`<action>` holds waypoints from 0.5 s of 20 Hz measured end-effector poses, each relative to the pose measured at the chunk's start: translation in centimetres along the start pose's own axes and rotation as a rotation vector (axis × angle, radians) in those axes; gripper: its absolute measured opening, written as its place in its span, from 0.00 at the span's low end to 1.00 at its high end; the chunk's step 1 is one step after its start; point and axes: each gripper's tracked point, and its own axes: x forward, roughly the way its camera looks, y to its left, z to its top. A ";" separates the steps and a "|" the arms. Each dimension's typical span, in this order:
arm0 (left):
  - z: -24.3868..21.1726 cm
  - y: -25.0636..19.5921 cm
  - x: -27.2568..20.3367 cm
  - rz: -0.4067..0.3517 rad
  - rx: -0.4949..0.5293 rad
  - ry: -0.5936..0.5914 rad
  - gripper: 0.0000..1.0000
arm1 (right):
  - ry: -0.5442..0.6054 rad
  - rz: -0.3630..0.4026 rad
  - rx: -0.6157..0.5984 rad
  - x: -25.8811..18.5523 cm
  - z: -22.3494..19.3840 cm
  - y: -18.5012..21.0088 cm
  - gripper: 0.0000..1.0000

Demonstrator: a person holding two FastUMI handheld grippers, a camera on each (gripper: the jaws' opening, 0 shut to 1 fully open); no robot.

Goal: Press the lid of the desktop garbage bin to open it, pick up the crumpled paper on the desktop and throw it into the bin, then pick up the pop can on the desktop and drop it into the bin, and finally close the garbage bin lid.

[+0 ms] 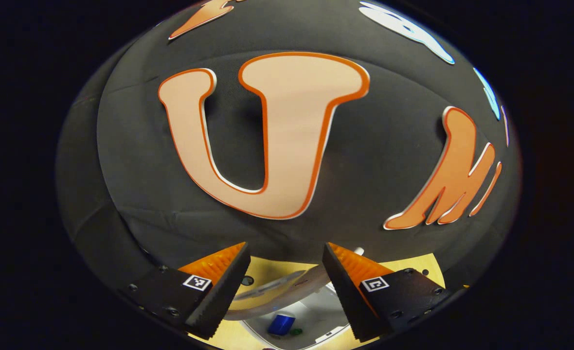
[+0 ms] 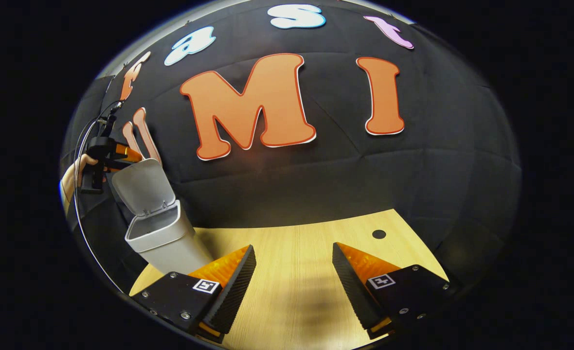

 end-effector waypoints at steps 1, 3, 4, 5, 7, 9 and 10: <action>-0.6 -0.5 -0.4 -0.005 0.005 0.002 0.96 | 0.000 0.003 0.001 -0.1 0.0 0.0 0.95; -2.3 -1.5 -1.4 -0.020 0.001 0.003 0.96 | 0.000 0.008 -0.002 -0.2 -0.1 0.1 0.94; -3.3 -2.0 -1.8 -0.028 -0.003 0.006 0.96 | 0.001 0.010 -0.006 -0.3 -0.1 0.2 0.94; -4.5 -2.6 -1.9 -0.033 -0.004 0.009 0.96 | 0.001 0.014 -0.010 -0.4 -0.1 0.3 0.94; -7.0 -3.6 -2.3 -0.039 -0.007 0.022 0.96 | 0.004 0.018 -0.017 -0.7 -0.2 0.4 0.95; -9.7 -5.1 -2.6 -0.065 -0.034 0.047 0.96 | 0.005 0.023 -0.022 -0.8 -0.2 0.4 0.95; -11.2 -5.7 -2.8 -0.077 -0.052 0.065 0.96 | 0.004 0.027 -0.025 -0.8 -0.2 0.4 0.94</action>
